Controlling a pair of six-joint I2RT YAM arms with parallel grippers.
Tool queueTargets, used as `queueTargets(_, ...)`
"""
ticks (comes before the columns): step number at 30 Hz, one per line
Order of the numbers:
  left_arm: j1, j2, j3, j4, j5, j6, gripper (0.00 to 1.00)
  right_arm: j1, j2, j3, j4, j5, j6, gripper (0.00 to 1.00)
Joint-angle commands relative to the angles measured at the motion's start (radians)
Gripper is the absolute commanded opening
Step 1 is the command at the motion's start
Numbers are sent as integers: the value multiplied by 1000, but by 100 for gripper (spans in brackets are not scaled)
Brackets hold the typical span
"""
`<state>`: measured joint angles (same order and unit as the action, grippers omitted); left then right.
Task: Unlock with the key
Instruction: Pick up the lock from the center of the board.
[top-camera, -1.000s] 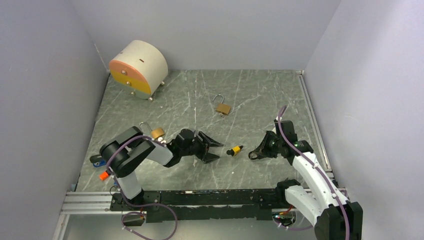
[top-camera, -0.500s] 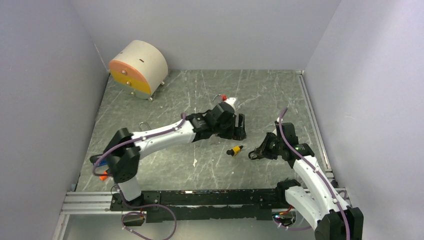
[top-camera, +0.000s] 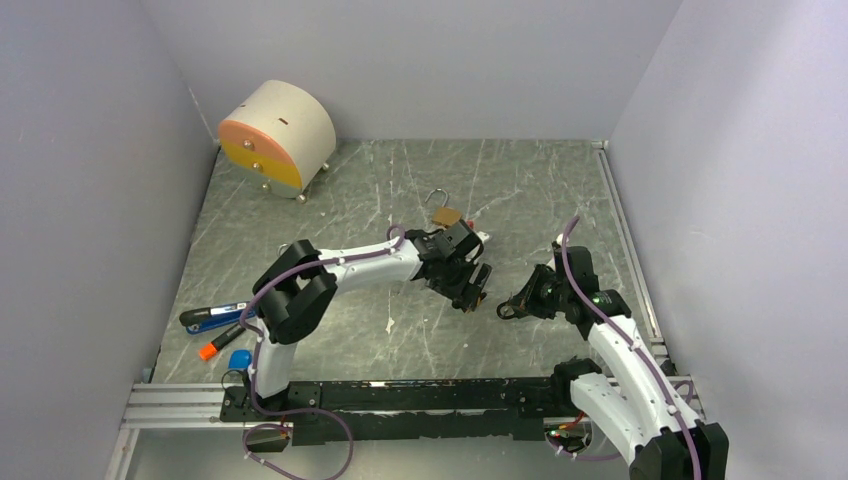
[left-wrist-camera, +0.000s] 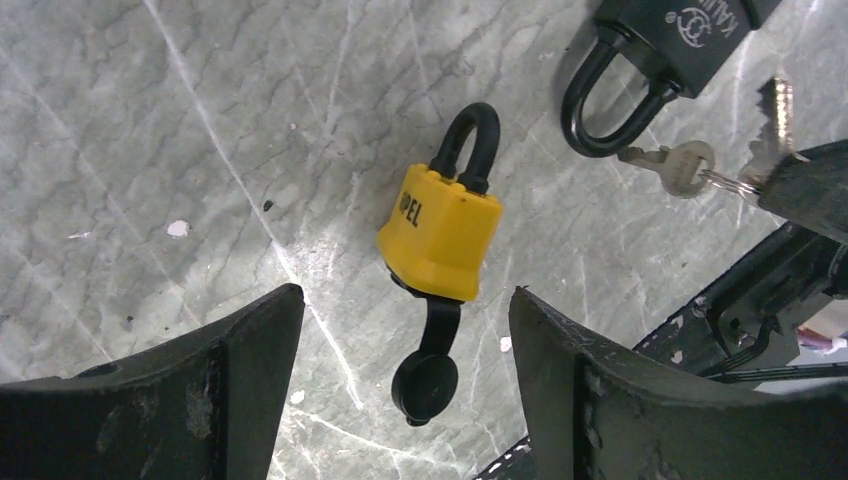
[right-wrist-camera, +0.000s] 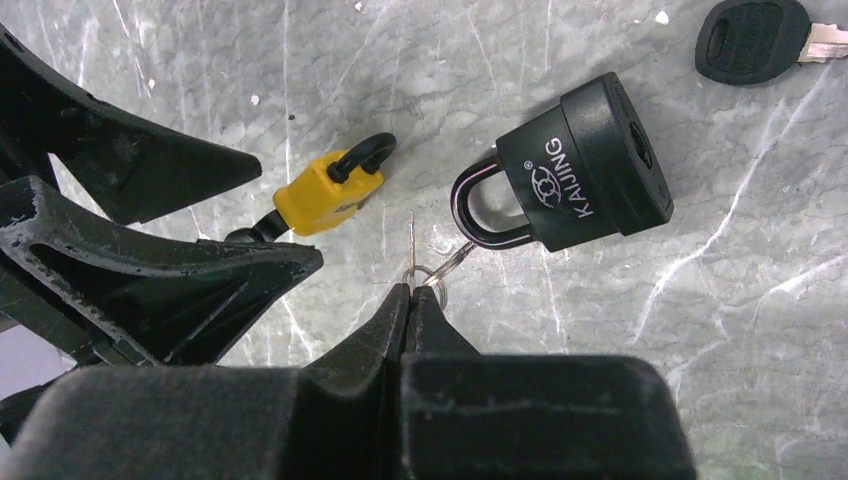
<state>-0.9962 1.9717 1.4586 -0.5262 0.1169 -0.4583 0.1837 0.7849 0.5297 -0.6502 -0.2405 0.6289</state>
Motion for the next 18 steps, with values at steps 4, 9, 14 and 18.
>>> queueTargets(4, -4, 23, 74, 25, 54, 55, 75, -4, 16, 1, 19, 10, 5, 0)
queueTargets(9, -4, 82, 128, 6, 55, 87, 67, -4, 22, 1, 25, 8, 2, 0)
queueTargets(14, -5, 145, 181, -53, 82, 71, 50, -4, 24, 2, 24, 6, 4, 0)
queueTargets(18, -4, 135, 152, -41, 83, 46, 30, -4, 19, 3, 21, 14, 7, 0)
